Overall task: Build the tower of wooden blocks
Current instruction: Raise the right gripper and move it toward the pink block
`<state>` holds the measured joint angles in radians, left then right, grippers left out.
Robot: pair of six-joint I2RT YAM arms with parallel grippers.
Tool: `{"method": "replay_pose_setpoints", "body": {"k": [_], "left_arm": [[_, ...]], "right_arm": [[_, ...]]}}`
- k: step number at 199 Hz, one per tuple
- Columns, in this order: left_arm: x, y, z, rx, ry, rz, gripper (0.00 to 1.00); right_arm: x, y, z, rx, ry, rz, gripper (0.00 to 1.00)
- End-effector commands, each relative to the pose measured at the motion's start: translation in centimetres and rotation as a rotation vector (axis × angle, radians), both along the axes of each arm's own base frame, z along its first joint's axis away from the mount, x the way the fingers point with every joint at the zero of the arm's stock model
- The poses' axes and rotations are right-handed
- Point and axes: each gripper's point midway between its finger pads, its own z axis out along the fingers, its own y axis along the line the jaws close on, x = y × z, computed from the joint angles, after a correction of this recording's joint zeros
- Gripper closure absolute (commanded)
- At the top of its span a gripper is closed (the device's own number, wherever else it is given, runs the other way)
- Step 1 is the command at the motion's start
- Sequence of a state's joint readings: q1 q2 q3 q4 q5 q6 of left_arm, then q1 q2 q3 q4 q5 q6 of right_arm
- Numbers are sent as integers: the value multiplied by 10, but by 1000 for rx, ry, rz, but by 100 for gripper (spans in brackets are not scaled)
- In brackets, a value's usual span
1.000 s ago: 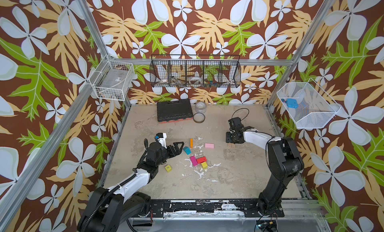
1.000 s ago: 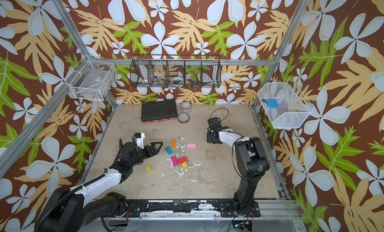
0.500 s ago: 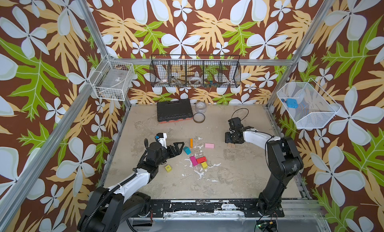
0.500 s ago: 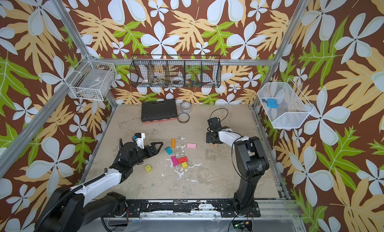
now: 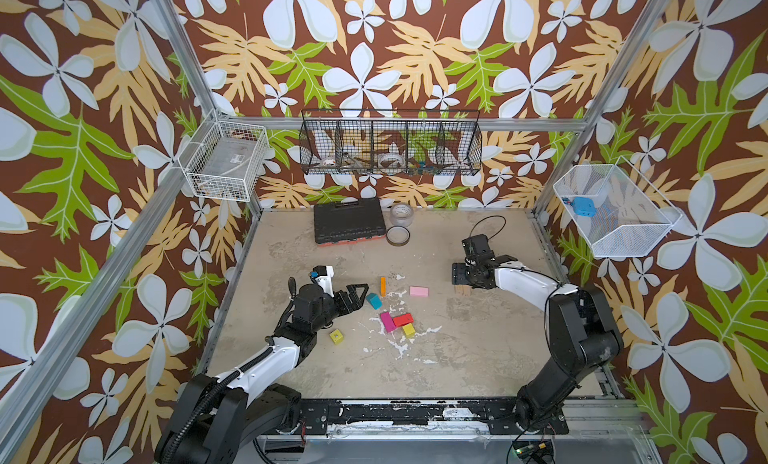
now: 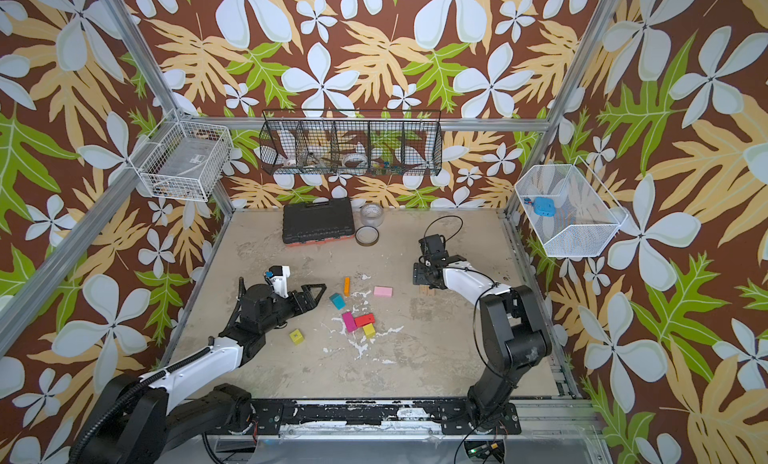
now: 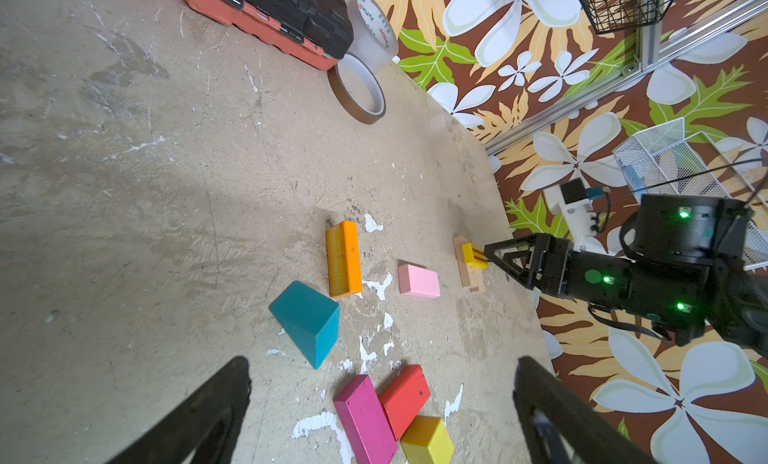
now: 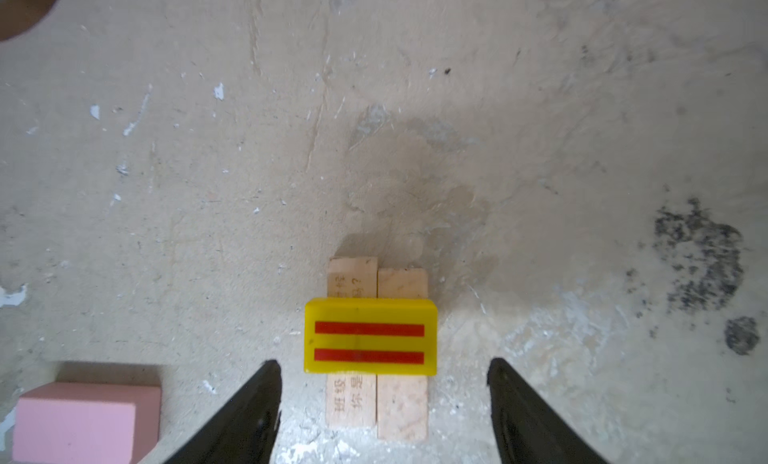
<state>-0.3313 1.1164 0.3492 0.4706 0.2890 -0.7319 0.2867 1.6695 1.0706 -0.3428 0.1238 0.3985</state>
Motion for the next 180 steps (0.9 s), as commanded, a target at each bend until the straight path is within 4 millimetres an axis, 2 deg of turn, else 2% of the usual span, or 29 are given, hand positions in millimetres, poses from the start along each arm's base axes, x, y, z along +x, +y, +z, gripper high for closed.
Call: {"method": "replay_pose_setpoints", "body": {"k": [1, 29, 59, 79, 104, 127, 148, 180], "left_arm": [[4, 0, 11, -3, -42, 7, 0], [3, 7, 16, 14, -60, 37, 0], [0, 14, 33, 17, -113, 65, 0], [-2, 28, 38, 35, -122, 137, 0], [-5, 48, 49, 64, -123, 238, 0], [-8, 59, 65, 86, -166, 283, 0], [-15, 61, 73, 62, -242, 284, 0], [-15, 59, 71, 52, -259, 276, 0]], "right_arm": [[0, 5, 28, 63, -104, 1, 20], [-16, 29, 69, 140, -283, 85, 12], [-41, 71, 110, 210, -465, 246, 5], [-52, 96, 126, 240, -525, 353, 3], [-64, 123, 135, 267, -549, 448, 3], [-76, 153, 135, 329, -546, 548, 3], [-79, 177, 120, 307, -514, 610, 3], [-65, 200, 65, 189, -356, 616, 8]]}}
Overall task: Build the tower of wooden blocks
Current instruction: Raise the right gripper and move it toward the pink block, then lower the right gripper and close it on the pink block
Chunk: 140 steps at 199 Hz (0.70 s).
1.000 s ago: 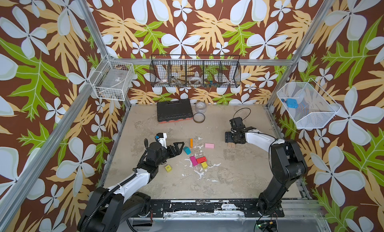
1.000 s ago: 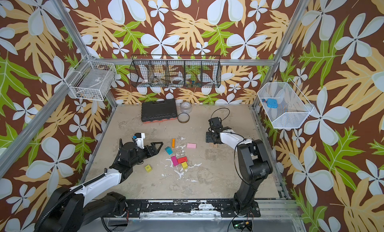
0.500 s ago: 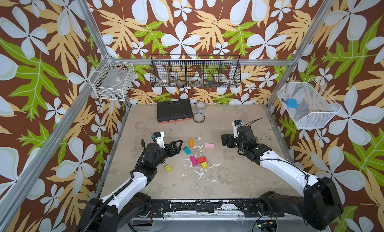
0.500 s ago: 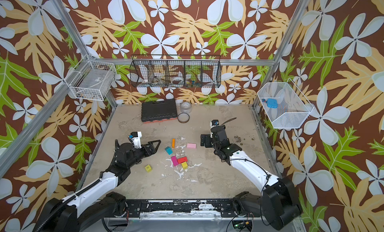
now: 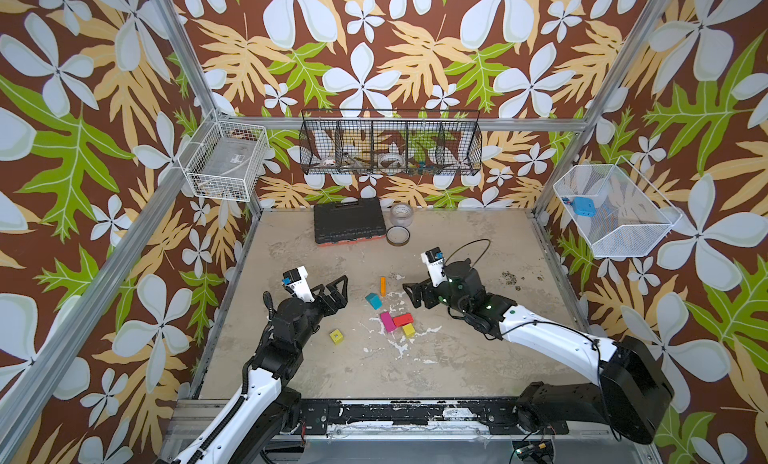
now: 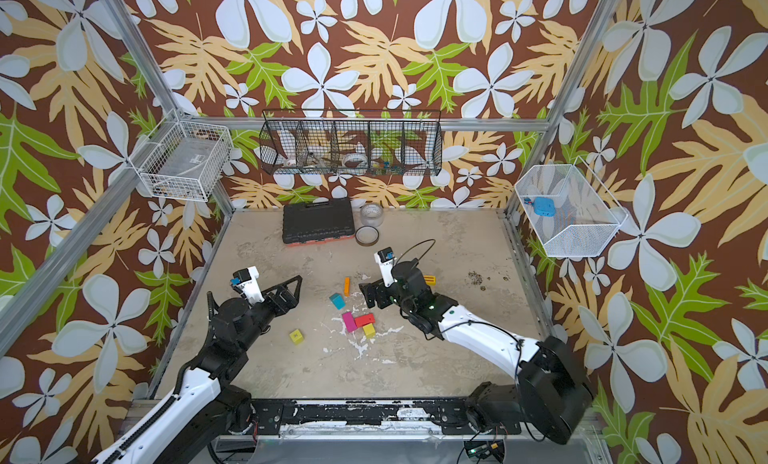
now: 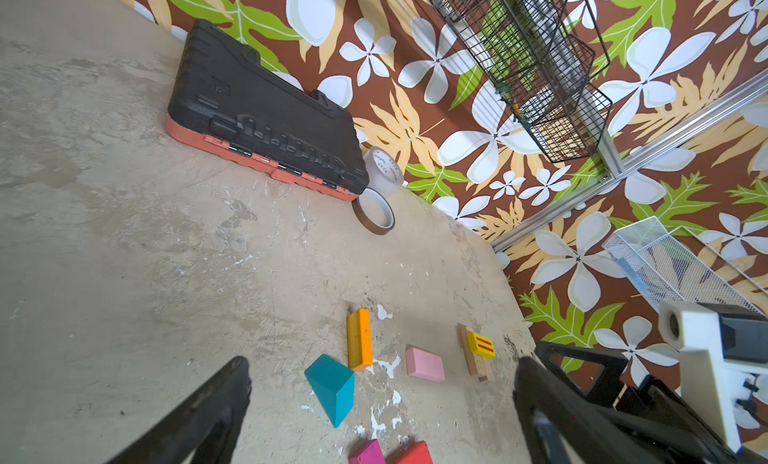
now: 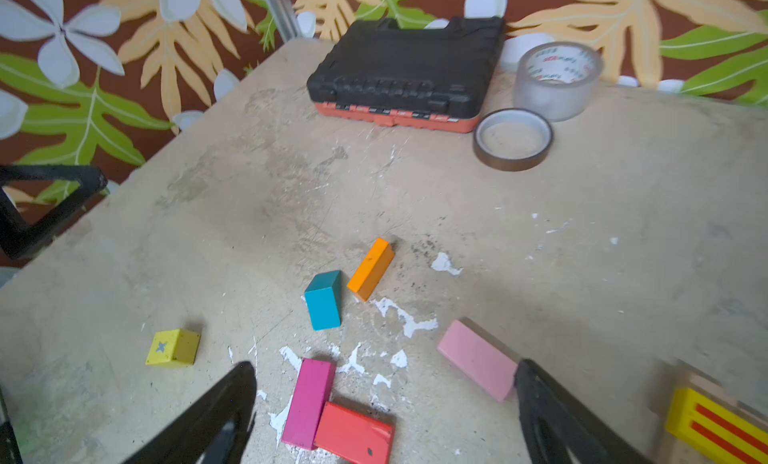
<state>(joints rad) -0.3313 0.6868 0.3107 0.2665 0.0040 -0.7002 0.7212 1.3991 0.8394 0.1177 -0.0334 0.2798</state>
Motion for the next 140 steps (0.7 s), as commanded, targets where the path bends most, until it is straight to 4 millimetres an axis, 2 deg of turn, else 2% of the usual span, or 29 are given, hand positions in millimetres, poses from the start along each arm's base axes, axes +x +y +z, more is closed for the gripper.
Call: {"method": "replay_pose_setpoints", "body": {"k": [1, 22, 43, 57, 73, 89, 109, 140], "left_arm": [[4, 2, 6, 14, -39, 13, 0], [9, -1, -4, 24, 5, 10, 0], [12, -7, -9, 24, 26, -16, 0], [13, -8, -10, 23, 30, -23, 0], [13, -8, -9, 22, 28, -22, 0], [12, -8, -8, 16, 21, -25, 0], [12, -9, -8, 10, 16, -29, 0], [13, -12, -12, 7, 27, -42, 0]], "right_arm": [[13, 8, -28, -91, 44, -18, 8], [25, 16, -63, -172, 123, -24, 12], [32, 19, -88, -240, 176, -31, 17], [34, 13, -94, -264, 188, -62, 18], [37, 7, -92, -280, 176, -93, 18], [44, -8, -96, -330, 179, -171, 17], [52, -30, -113, -382, 254, -276, 18], [57, -38, -129, -427, 300, -308, 17]]}}
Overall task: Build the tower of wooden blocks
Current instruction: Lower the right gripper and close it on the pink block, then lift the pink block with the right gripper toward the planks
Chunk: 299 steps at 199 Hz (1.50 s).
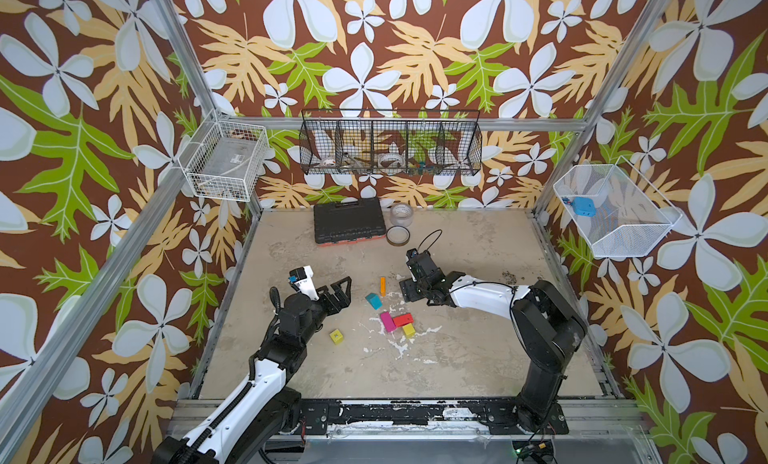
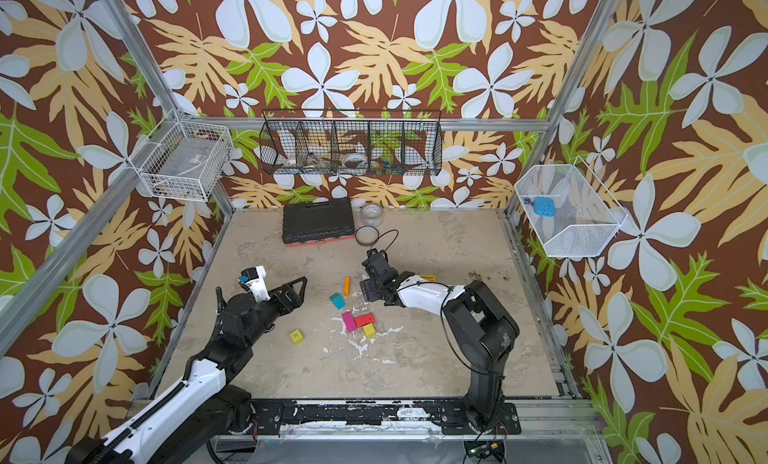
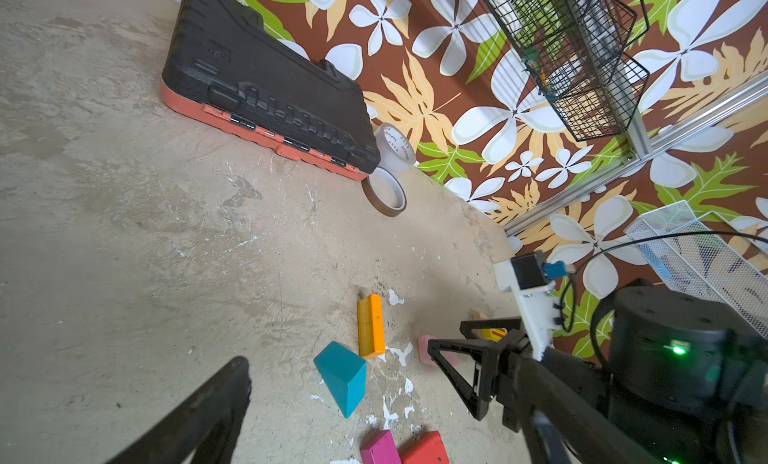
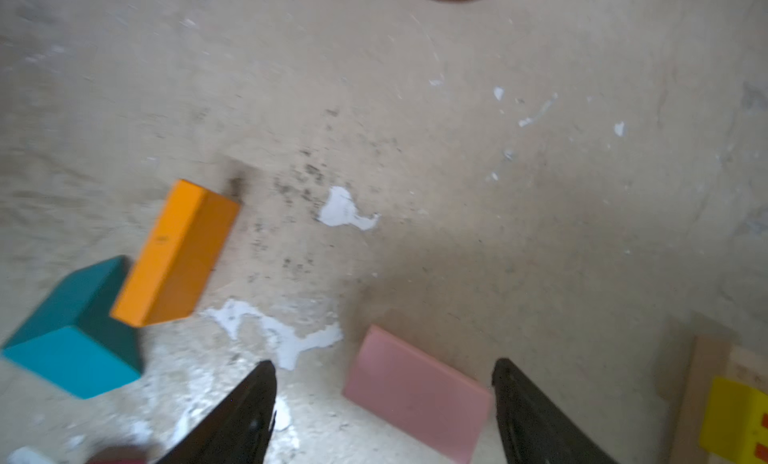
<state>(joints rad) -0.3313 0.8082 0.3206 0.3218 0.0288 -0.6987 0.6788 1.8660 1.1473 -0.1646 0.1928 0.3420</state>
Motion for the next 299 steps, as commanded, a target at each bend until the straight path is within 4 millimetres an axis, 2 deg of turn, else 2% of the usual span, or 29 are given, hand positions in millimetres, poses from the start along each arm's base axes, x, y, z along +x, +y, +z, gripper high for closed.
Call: {"method": "replay_pose_setpoints", "body": {"k": [1, 63, 114, 183, 248, 299], "left_arm": [[2, -4, 6, -8, -26, -17, 0], [1, -5, 8, -9, -31, -26, 0], [0, -5, 10, -11, -37, -28, 0], [0, -6, 9, -14, -33, -35, 0], [0, -7, 9, -15, -33, -38, 0], [0, -8, 9, -18, -31, -43, 0]], "right_arm": [[-1, -13, -10, -69, 38, -57, 17], [-5, -25, -12, -106, 49, -102, 15], [-8, -30, -7, -106, 43, -122, 22], [-11, -22, -25, -60, 112, -107, 25], [-11, -25, -33, -24, 152, -114, 35], [-11, -26, -32, -8, 156, -117, 43]]}}
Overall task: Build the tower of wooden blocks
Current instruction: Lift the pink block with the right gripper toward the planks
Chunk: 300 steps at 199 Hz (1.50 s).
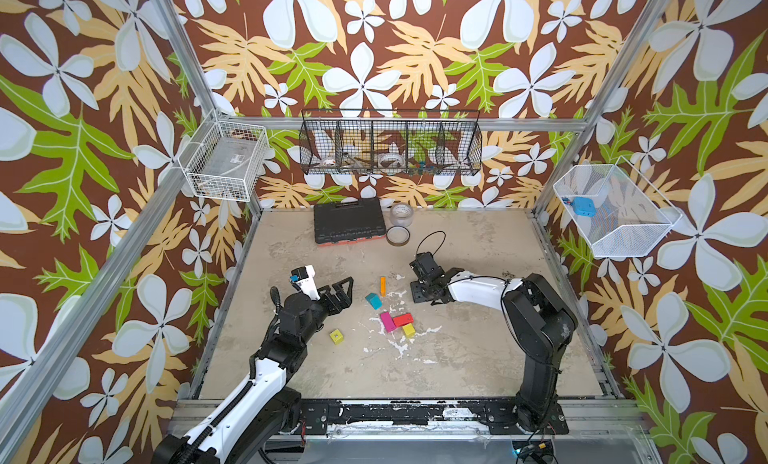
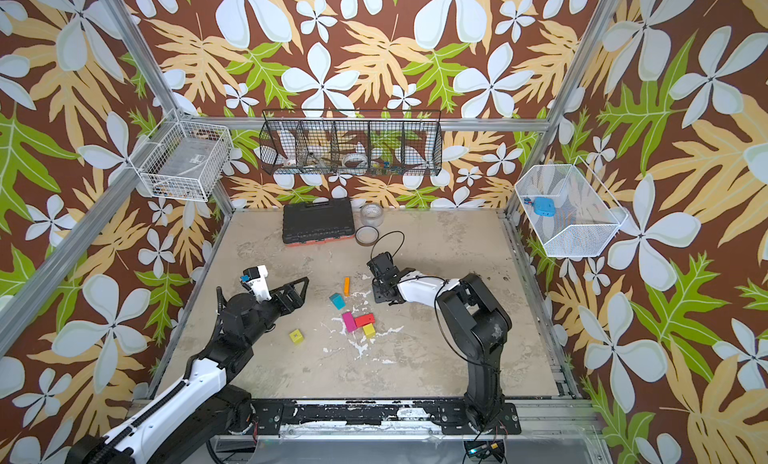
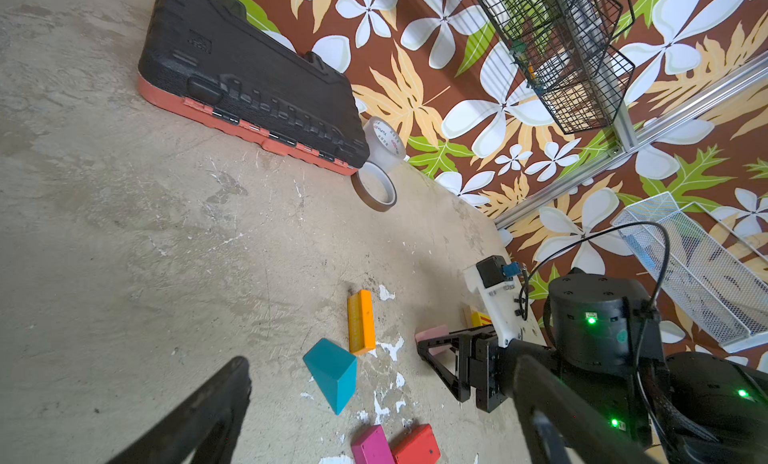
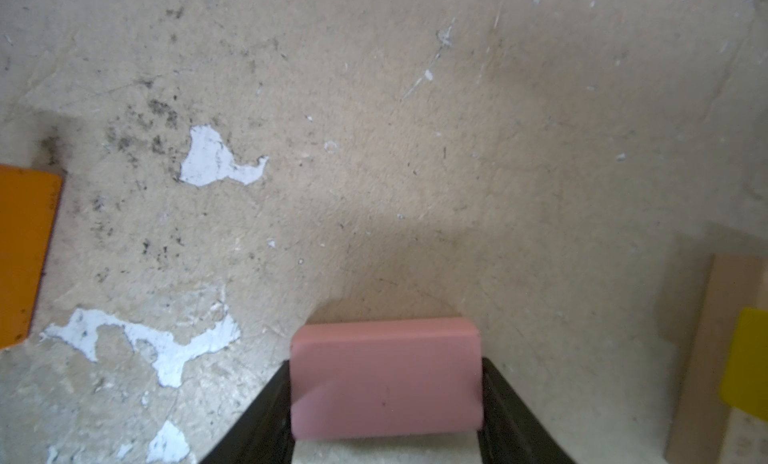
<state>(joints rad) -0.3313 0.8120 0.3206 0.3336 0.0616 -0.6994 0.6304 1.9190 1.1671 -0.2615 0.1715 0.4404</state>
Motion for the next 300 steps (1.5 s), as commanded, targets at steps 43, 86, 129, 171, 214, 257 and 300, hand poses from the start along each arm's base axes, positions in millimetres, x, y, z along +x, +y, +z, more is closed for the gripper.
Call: {"method": "replay_pose_setpoints", "body": {"k": [43, 86, 129, 171, 214, 257, 300], "left_arm": [[1, -3, 6, -8, -24, -13, 0], [1, -4, 5, -10, -19, -20, 0], [3, -4, 5, -7, -16, -19, 0], [1, -3, 8, -3, -26, -13, 0], [0, -3, 13, -7, -36, -18, 0], [0, -2, 9, -4, -32, -14, 0], [3, -14, 8, -15, -19, -73, 0]], "right_arm": [[-5, -5, 12, 5, -11, -8, 51], [-5, -11, 44, 33, -95, -24, 58], [-6, -31, 81, 49, -201, -72, 62], [-12, -58, 116, 72, -292, -127, 65], [-28, -90, 143, 80, -371, -198, 67], [-38, -127, 120, 70, -358, -273, 70], [-35, -165, 86, 171, -255, -374, 75]]}}
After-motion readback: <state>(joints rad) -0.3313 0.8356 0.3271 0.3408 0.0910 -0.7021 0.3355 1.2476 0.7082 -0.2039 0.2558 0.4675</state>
